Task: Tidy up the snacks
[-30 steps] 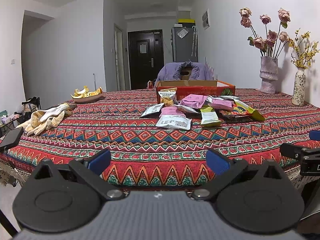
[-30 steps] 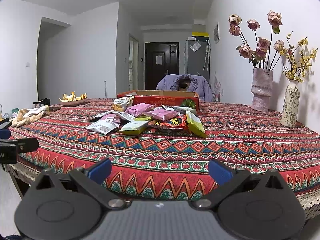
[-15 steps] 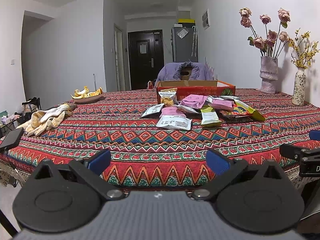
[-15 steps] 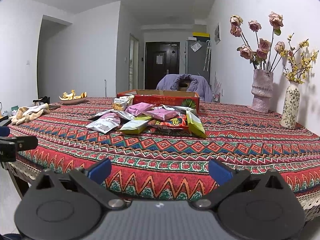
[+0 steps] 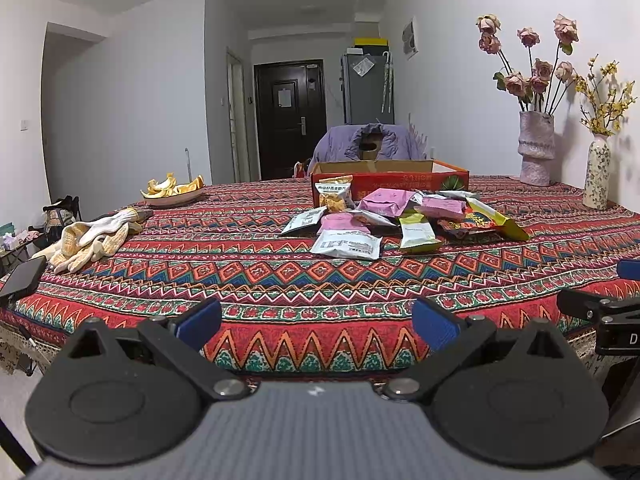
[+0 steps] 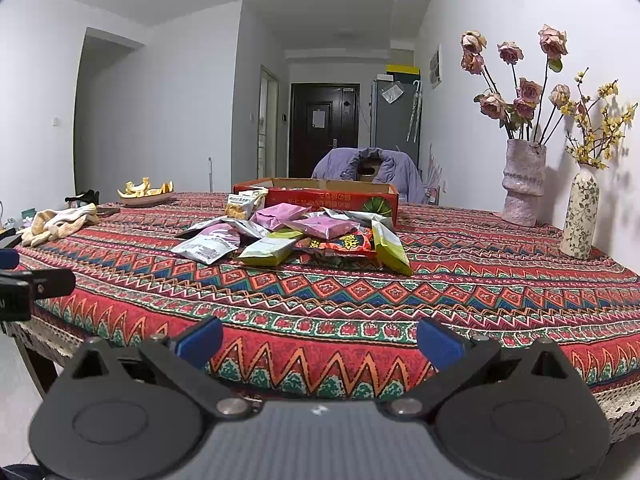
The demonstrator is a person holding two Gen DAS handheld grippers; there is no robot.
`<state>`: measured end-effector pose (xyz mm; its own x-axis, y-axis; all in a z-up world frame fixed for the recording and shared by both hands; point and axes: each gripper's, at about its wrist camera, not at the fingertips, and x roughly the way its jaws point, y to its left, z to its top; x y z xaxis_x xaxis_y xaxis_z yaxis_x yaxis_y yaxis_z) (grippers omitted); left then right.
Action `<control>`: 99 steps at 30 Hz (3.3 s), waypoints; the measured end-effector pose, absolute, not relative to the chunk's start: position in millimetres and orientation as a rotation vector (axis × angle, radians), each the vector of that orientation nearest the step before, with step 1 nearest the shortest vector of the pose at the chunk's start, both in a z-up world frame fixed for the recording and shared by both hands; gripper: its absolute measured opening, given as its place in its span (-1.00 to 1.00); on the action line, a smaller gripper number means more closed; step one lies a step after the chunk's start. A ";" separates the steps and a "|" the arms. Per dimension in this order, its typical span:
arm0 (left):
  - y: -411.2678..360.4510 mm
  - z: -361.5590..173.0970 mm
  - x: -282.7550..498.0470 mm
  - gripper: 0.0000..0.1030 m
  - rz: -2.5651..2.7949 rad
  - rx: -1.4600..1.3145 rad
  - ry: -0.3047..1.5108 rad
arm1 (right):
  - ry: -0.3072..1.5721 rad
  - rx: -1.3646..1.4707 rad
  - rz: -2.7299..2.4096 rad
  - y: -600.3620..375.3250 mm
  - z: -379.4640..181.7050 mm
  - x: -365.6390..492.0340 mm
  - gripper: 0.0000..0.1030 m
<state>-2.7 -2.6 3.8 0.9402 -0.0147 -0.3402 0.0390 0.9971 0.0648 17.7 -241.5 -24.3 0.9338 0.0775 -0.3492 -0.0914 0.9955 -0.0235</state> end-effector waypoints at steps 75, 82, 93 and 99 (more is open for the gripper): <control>-1.3 5.1 -0.8 1.00 -0.026 0.086 0.340 | 0.355 -0.044 0.091 -239.9 -22.5 19.0 1.00; 9.1 11.2 41.2 1.00 -0.024 0.046 0.336 | 0.290 -0.080 0.083 -247.4 -15.9 52.8 1.00; -7.0 20.8 195.8 1.00 -0.094 0.029 0.459 | 0.389 0.069 0.088 -297.6 13.1 193.1 1.00; -27.2 20.6 251.2 1.00 -0.175 0.021 0.522 | 0.492 0.104 0.119 -307.4 9.5 247.2 0.81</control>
